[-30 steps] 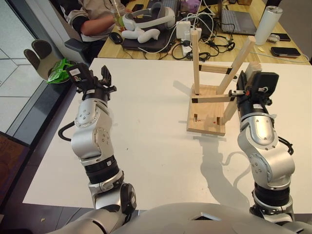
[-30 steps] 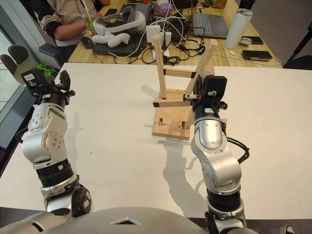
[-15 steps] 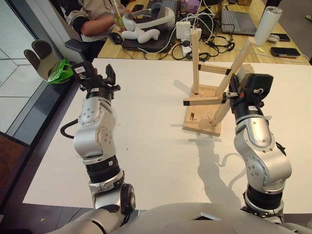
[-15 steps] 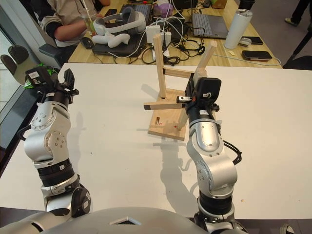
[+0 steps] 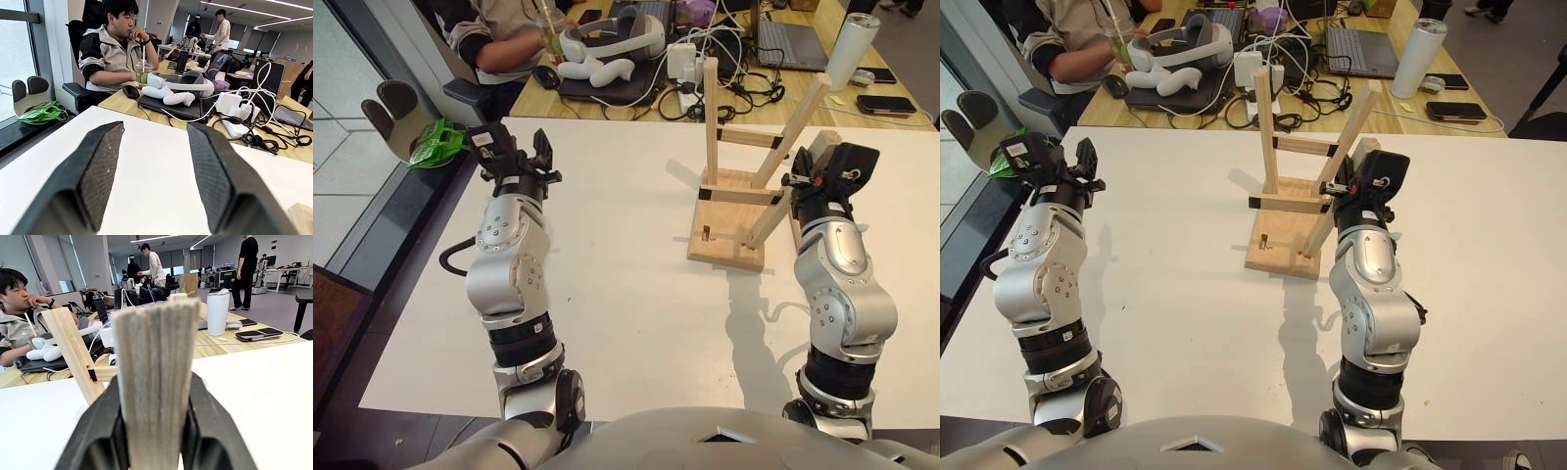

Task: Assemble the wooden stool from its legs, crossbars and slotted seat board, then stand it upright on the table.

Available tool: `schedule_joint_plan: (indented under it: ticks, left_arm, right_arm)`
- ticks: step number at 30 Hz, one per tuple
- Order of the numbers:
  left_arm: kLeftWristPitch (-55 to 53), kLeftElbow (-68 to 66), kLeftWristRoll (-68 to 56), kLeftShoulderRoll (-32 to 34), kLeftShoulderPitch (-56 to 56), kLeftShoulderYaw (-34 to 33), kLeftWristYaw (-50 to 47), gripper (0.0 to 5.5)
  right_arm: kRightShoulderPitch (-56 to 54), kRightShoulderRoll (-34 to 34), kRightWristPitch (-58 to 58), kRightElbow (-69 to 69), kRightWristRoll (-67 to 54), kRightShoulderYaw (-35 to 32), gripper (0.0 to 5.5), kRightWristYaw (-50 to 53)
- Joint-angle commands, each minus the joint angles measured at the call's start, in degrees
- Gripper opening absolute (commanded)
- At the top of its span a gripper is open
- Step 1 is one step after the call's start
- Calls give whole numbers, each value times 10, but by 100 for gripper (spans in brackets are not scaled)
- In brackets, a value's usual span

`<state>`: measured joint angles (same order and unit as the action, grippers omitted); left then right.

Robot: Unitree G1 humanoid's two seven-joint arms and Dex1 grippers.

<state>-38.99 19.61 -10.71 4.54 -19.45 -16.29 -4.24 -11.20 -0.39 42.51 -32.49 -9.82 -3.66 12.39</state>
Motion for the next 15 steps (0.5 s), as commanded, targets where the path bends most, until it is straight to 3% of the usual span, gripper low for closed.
schedule_joint_plan:
  ticks: [1,15]
  left_arm:
    - [5,2,5,11,5,7,1,241]
    - [29,13,24,12,17,18,-4,241]
  right_arm:
    - [47,-1,31,-4,2,12,99,-15]
    - [122,-50,82,-85,-2,11,99,-73]
